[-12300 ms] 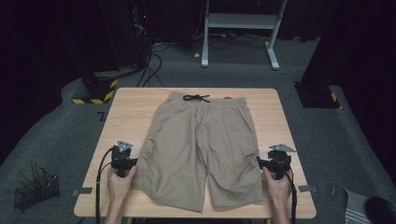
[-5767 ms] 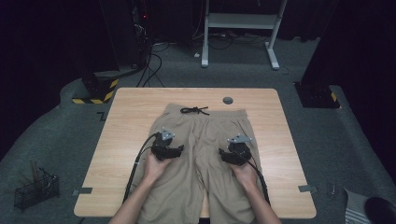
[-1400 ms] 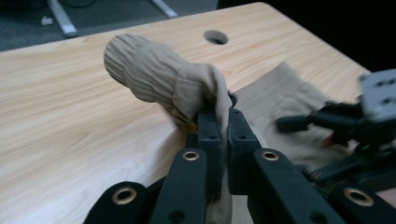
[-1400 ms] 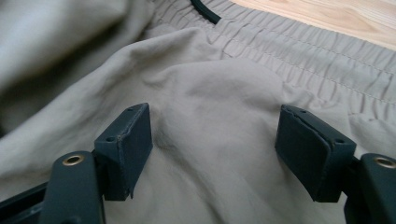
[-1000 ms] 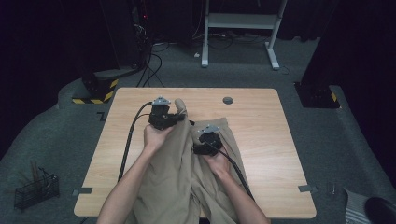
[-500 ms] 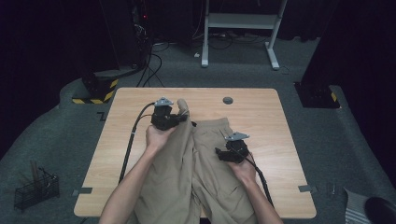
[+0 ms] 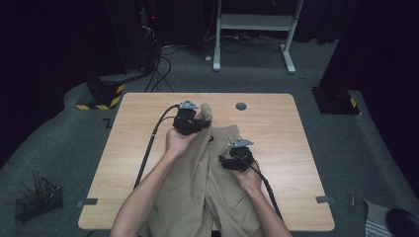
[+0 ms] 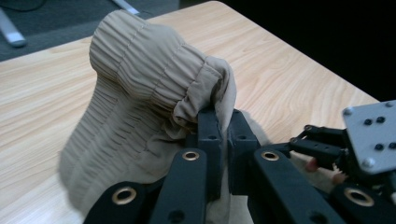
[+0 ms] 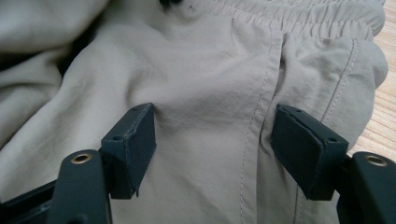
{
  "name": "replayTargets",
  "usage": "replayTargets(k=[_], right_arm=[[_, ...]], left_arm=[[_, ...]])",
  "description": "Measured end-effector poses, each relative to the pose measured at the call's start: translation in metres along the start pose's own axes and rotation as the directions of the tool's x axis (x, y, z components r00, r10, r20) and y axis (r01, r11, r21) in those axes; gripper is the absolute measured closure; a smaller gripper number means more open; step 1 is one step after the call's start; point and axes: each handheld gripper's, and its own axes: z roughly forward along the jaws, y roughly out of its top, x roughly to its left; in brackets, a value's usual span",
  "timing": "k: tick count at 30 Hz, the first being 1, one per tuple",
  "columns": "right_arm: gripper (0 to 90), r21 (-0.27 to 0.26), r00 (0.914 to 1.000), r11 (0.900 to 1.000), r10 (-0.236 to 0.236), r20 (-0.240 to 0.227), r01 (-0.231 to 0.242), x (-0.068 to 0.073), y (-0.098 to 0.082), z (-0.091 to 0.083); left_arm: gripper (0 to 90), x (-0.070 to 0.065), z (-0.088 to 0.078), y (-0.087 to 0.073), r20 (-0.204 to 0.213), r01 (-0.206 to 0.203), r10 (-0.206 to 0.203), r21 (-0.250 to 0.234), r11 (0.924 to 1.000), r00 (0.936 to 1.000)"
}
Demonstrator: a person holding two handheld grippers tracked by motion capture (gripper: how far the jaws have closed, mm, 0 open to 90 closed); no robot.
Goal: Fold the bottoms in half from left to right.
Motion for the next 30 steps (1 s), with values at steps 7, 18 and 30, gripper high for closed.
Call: replayTargets(k=[7,18,30], right_arm=[[30.6,-0.002,1.0000,1.000,-0.003,0.007,0.003,0.000,0.000,0.000],[34.9,-0.026,0.9988,0.999,0.023,0.043,-0.022,-0.010,-0.009,-0.023],[39.2,-0.014,0.9996,1.000,0.017,0.021,-0.017,-0.023,-0.024,-0.026]], left_arm=[[86.4,-0.012,0.028,0.001,0.033,-0.002,0.001,0.035,0.9994,0.9994],[86.0,-0.023,0.070,-0.011,0.031,-0.023,0.020,0.109,0.9937,0.9993],[85.2,-0.048,0.099,-0.009,0.024,-0.088,0.085,0.168,0.9818,0.9961]])
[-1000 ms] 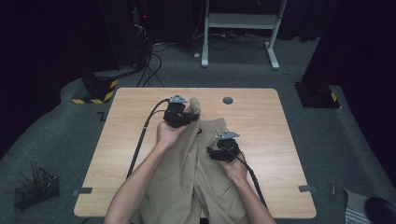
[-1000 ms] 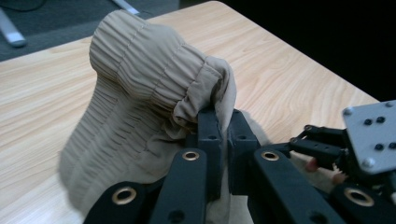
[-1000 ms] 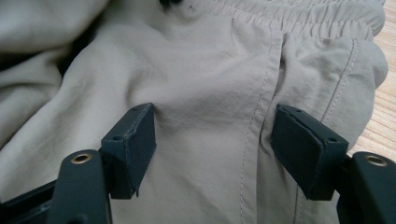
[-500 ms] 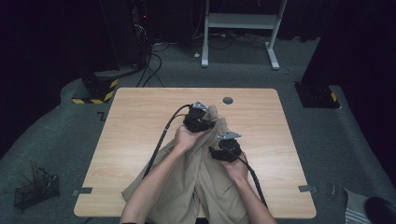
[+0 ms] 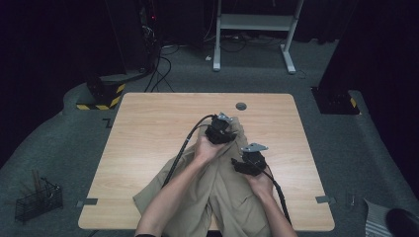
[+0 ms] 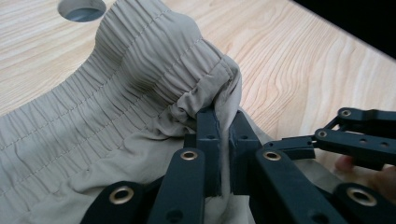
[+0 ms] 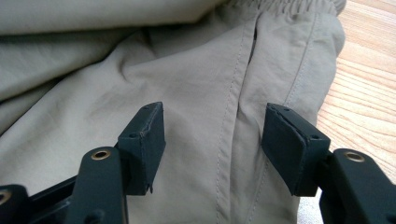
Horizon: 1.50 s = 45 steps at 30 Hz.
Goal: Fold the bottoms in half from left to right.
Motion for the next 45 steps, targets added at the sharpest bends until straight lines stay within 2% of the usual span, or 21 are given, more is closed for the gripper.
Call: replayTargets(k=[2,3,4,5,7,12,14,16,18,21,23,25,29,30,32,33,35,41,42,43,45], right_arm=[[39.2,0.001,1.0000,1.000,-0.002,0.000,0.002,0.000,0.000,0.000],[39.1,0.001,1.0000,1.000,-0.002,0.001,0.002,0.000,0.000,0.000],[39.1,0.000,1.0000,1.000,0.001,0.002,-0.001,0.000,0.000,0.000],[39.0,0.000,1.0000,1.000,0.001,0.003,-0.001,0.000,0.000,0.000],[38.7,0.000,1.0000,1.000,0.000,0.005,0.000,0.001,0.000,0.000],[38.4,0.000,1.0000,1.000,0.002,0.006,-0.002,0.001,0.000,0.000],[38.1,-0.001,1.0000,1.000,0.000,0.009,0.000,0.001,0.000,0.000],[37.9,0.000,1.0000,1.000,0.002,0.010,-0.002,0.001,0.000,0.000],[37.6,0.000,0.9999,1.000,0.003,0.011,-0.003,0.001,0.000,0.000],[37.4,0.000,0.9999,1.000,0.003,0.012,-0.003,0.001,0.000,0.000],[37.4,0.000,0.9999,1.000,0.003,0.013,-0.003,0.001,0.000,0.000],[37.3,0.000,0.9999,1.000,0.002,0.014,-0.002,0.001,0.000,0.000],[37.1,0.000,0.9999,1.000,0.004,0.014,-0.004,0.001,0.000,0.000],[37.1,0.001,0.9999,1.000,0.005,0.014,-0.005,0.001,0.000,0.000],[37.1,0.001,0.9999,1.000,0.004,0.014,-0.004,0.001,0.000,0.000],[37.0,0.000,0.9999,1.000,0.002,0.014,-0.002,0.001,0.000,0.000],[37.0,0.000,0.9999,1.000,0.002,0.015,-0.002,0.001,0.000,0.000],[36.9,-0.002,0.9997,1.000,-0.003,0.022,0.003,0.002,-0.001,-0.001],[36.9,-0.002,0.9997,1.000,-0.003,0.022,0.003,0.002,-0.001,-0.001],[36.9,-0.010,0.9996,1.000,-0.018,0.024,0.018,0.003,-0.001,-0.005],[37.9,-0.049,0.9994,0.998,-0.032,0.015,0.033,0.007,0.000,-0.014]], left_arm=[[84.0,-0.001,0.004,-0.001,-0.006,-0.003,0.003,0.011,0.9999,1.0000],[82.5,-0.002,0.012,-0.003,-0.014,-0.006,0.007,0.041,0.9991,0.9999],[80.5,-0.002,0.012,-0.003,-0.014,-0.006,0.007,0.041,0.9991,0.9999],[76.9,0.000,0.021,-0.006,-0.015,0.009,-0.008,0.067,0.9977,0.9999],[71.3,0.001,0.027,-0.009,-0.020,0.018,-0.016,0.085,0.9962,0.9997],[55.2,-0.003,0.025,-0.009,-0.025,0.003,-0.001,0.078,0.9970,0.9997],[49.7,-0.009,0.013,-0.008,-0.018,-0.022,0.022,0.053,0.9984,0.9996],[48.1,-0.010,0.009,-0.008,-0.019,-0.032,0.033,0.041,0.9987,0.9993],[41.6,-0.011,-0.007,-0.006,-0.050,-0.048,0.049,0.021,0.9986,0.9976],[37.9,-0.007,-0.024,-0.004,-0.065,-0.037,0.036,-0.014,0.9992,0.9972],[36.4,-0.005,-0.029,-0.004,-0.066,-0.029,0.027,-0.027,0.9992,0.9975],[34.7,-0.001,-0.046,-0.005,-0.069,-0.026,0.022,-0.058,0.9980,0.9974],[32.6,0.005,-0.062,-0.010,-0.075,-0.023,0.018,-0.070,0.9973,0.9970],[31.9,0.011,-0.070,-0.017,-0.085,-0.016,0.011,-0.064,0.9978,0.9963],[31.1,0.014,-0.074,-0.021,-0.087,-0.006,0.001,-0.066,0.9978,0.9962],[30.9,0.020,-0.081,-0.031,-0.083,0.009,-0.015,-0.067,0.9977,0.9964],[29.8,0.025,-0.086,-0.042,-0.087,0.027,-0.032,-0.061,0.9978,0.9957],[29.8,0.032,-0.099,-0.073,-0.069,0.055,-0.058,-0.041,0.9976,0.9959],[29.8,0.032,-0.099,-0.073,-0.069,0.055,-0.058,-0.041,0.9976,0.9959],[29.8,0.035,-0.102,-0.081,-0.081,0.062,-0.065,-0.038,0.9974,0.9946],[31.0,0.039,-0.104,-0.089,-0.075,0.084,-0.087,-0.043,0.9955,0.9934]])
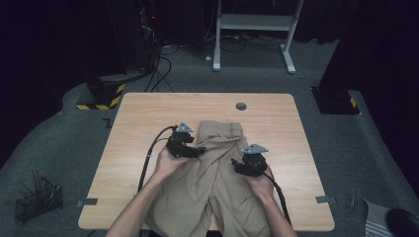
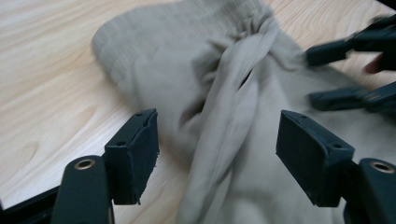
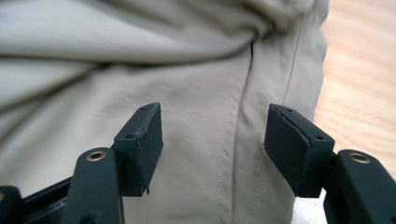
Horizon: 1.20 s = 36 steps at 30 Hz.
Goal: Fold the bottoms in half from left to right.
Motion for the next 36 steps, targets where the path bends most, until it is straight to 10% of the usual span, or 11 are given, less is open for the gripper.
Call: replayTargets(k=[8,17,27,36], right_arm=[[37.6,0.015,0.9879,0.999,-0.045,-0.149,0.047,0.022,-0.001,-0.005],[36.5,0.053,0.9909,0.996,-0.064,-0.118,0.071,0.032,0.000,0.013],[36.4,0.054,0.9967,0.998,-0.033,-0.074,0.037,0.033,0.031,0.050],[36.6,0.059,0.9993,0.998,0.008,-0.037,-0.006,0.030,0.054,0.077]], left_arm=[[51.4,0.004,0.006,-0.014,0.001,0.015,-0.015,0.065,0.9978,0.9999],[85.4,0.010,0.015,-0.017,-0.012,0.027,-0.026,0.076,0.9967,0.9996],[87.7,0.020,-0.010,0.016,-0.062,0.036,-0.034,0.023,0.9991,0.9975],[87.0,-0.008,0.003,0.042,0.033,0.030,-0.030,0.013,0.9995,0.9990]])
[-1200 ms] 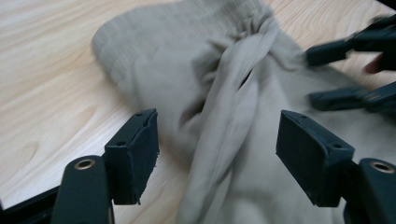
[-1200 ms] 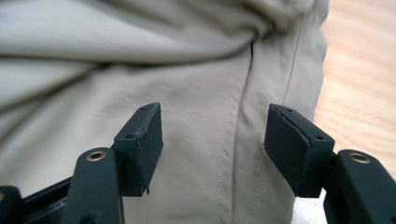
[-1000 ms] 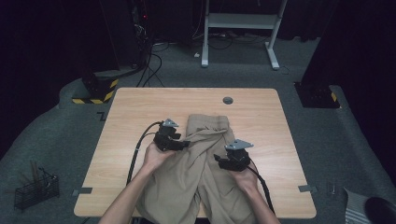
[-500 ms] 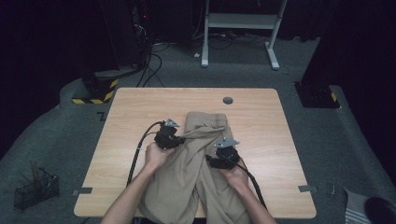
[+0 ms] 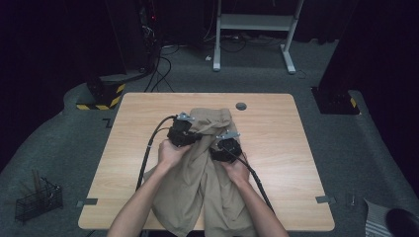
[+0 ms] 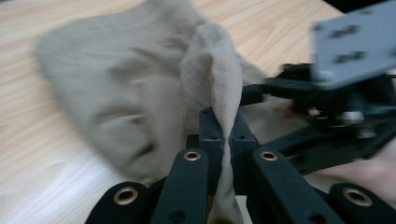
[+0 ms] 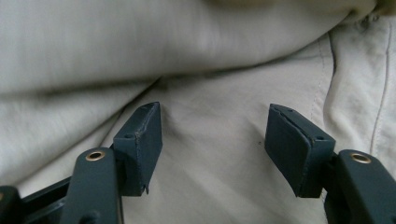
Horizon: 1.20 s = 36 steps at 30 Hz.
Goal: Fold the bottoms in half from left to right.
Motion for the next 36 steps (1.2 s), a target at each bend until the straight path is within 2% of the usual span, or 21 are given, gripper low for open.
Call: replayTargets(k=[4,6,7,8,9,10,12,13,14,16,18,19,21,24,25,26,30,31,33,35,36], right_arm=[[36.8,0.007,0.9998,1.000,0.019,-0.012,-0.019,-0.005,-0.002,-0.006],[37.5,-0.025,0.9992,0.999,0.030,-0.026,-0.031,-0.009,-0.007,-0.022],[37.5,-0.025,0.9992,0.999,0.030,-0.026,-0.031,-0.009,-0.007,-0.022],[37.5,-0.039,0.9990,0.999,0.020,-0.040,-0.021,-0.011,-0.013,-0.038],[37.5,-0.039,0.9990,0.999,0.020,-0.040,-0.021,-0.011,-0.013,-0.038],[37.2,-0.033,0.9991,0.999,-0.008,-0.043,0.006,-0.011,-0.020,-0.052],[37.0,-0.035,0.9985,0.999,-0.040,-0.039,0.039,-0.010,-0.028,-0.063],[37.0,-0.035,0.9985,0.999,-0.040,-0.039,0.039,-0.010,-0.028,-0.063],[37.0,-0.046,0.9979,0.998,-0.035,-0.054,0.032,-0.008,-0.036,-0.072],[36.7,-0.049,0.9964,0.998,-0.034,-0.078,0.030,-0.005,-0.043,-0.077],[36.3,-0.043,0.9946,0.998,-0.054,-0.088,0.050,0.000,-0.048,-0.078],[36.2,-0.038,0.9939,0.998,-0.058,-0.094,0.054,0.003,-0.050,-0.077],[36.1,-0.024,0.9924,0.997,-0.072,-0.100,0.070,0.008,-0.052,-0.072],[35.0,0.008,0.9907,0.994,-0.110,-0.081,0.111,0.014,-0.053,-0.060],[35.1,0.001,0.9916,0.996,-0.088,-0.095,0.089,0.013,-0.054,-0.058],[35.0,-0.006,0.9924,0.996,-0.086,-0.087,0.086,0.013,-0.053,-0.056],[34.9,-0.012,0.9945,0.997,-0.075,-0.073,0.075,0.013,-0.046,-0.048],[34.9,-0.013,0.9953,0.997,-0.071,-0.067,0.070,0.013,-0.044,-0.045],[35.0,-0.011,0.9970,0.998,-0.056,-0.052,0.056,0.013,-0.037,-0.038],[35.0,-0.010,0.9975,0.999,-0.054,-0.047,0.054,0.013,-0.032,-0.033],[35.1,-0.009,0.9987,0.999,-0.040,-0.034,0.039,0.016,-0.023,-0.024]], left_arm=[[81.6,-0.003,0.018,-0.005,-0.007,-0.012,0.012,0.035,0.9993,0.9999],[72.5,-0.001,0.018,-0.010,-0.011,-0.011,0.012,0.025,0.9996,0.9999],[65.3,-0.001,0.018,-0.010,-0.011,-0.011,0.012,0.025,0.9996,0.9999],[58.8,0.000,0.014,-0.014,-0.028,-0.021,0.021,0.012,0.9997,0.9994],[53.4,0.000,0.014,-0.014,-0.028,-0.021,0.021,0.012,0.9997,0.9994],[48.9,0.001,0.005,-0.018,-0.043,-0.029,0.029,-0.003,0.9996,0.9987],[42.1,0.003,-0.005,-0.023,-0.041,-0.027,0.026,-0.023,0.9994,0.9988],[39.7,0.003,-0.005,-0.023,-0.041,-0.027,0.026,-0.023,0.9994,0.9988],[37.7,0.005,-0.013,-0.029,-0.044,-0.018,0.017,-0.035,0.9992,0.9989],[35.4,0.006,-0.020,-0.037,-0.043,-0.018,0.017,-0.038,0.9991,0.9989],[34.9,0.009,-0.025,-0.046,-0.056,-0.025,0.023,-0.030,0.9992,0.9981],[34.9,0.009,-0.025,-0.046,-0.056,-0.025,0.023,-0.030,0.9992,0.9981],[36.7,0.015,-0.024,-0.059,-0.076,-0.013,0.013,0.000,0.9999,0.9970],[49.2,0.022,-0.018,-0.065,-0.078,0.006,-0.004,0.028,0.9996,0.9969],[54.3,0.023,-0.015,-0.065,-0.085,0.009,-0.006,0.034,0.9994,0.9963],[59.7,0.023,-0.015,-0.065,-0.085,0.009,-0.006,0.034,0.9994,0.9963],[79.6,0.030,-0.010,-0.057,-0.095,0.020,-0.016,0.035,0.9992,0.9953],[81.7,0.030,-0.010,-0.057,-0.095,0.020,-0.016,0.035,0.9992,0.9953],[84.2,0.034,-0.015,-0.046,-0.136,0.021,-0.019,0.016,0.9997,0.9906],[85.2,0.035,-0.018,-0.041,-0.145,0.023,-0.022,0.004,0.9997,0.9891],[85.3,0.035,-0.025,-0.033,-0.160,0.025,-0.028,-0.020,0.9995,0.9867]])
